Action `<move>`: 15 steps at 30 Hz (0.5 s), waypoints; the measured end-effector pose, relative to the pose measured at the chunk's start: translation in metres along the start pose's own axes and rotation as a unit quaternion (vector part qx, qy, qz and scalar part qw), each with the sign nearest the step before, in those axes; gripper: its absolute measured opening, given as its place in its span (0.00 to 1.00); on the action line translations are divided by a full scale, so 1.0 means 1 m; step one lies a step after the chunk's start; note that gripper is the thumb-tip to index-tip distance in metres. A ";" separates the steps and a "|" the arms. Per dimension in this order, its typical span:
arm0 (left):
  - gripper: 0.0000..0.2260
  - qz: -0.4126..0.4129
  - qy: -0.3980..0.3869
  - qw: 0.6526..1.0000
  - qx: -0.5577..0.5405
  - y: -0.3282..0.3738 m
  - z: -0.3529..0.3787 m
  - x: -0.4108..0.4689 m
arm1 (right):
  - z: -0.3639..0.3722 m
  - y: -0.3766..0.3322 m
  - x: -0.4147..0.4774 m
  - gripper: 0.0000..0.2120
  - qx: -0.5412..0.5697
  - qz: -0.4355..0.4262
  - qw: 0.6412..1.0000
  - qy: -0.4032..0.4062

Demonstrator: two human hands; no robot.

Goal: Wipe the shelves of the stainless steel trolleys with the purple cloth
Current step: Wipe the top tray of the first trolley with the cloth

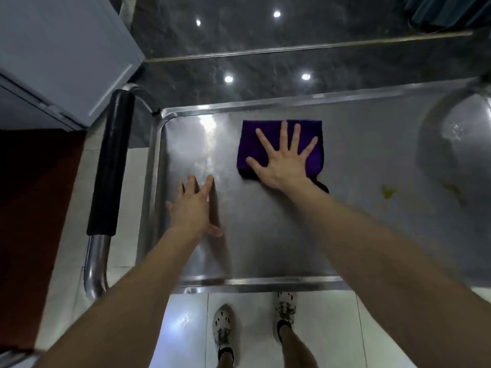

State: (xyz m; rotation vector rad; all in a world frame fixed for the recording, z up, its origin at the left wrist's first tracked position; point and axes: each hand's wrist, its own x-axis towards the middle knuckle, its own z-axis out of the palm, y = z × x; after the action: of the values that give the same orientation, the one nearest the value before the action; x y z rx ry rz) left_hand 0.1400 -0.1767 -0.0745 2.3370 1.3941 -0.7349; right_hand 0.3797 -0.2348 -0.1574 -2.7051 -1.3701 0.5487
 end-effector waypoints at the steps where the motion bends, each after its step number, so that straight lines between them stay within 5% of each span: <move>1: 0.68 -0.002 0.002 1.000 -0.001 -0.002 0.002 0.003 | -0.008 -0.011 0.030 0.43 0.001 -0.007 1.000 -0.003; 7: 0.69 -0.003 0.012 1.000 -0.004 -0.008 -0.002 0.019 | -0.012 -0.035 0.083 0.43 -0.029 -0.032 0.999 0.011; 15: 0.69 -0.013 0.003 1.000 -0.018 -0.002 -0.008 0.015 | 0.042 -0.023 -0.084 0.38 -0.017 -0.096 0.994 0.055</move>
State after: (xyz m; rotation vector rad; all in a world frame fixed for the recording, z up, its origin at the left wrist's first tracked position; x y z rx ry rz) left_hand 0.1466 -0.1607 -0.0767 2.2997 1.4300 -0.7046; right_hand 0.3023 -0.2916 -0.1675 -2.5476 -1.5993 0.3569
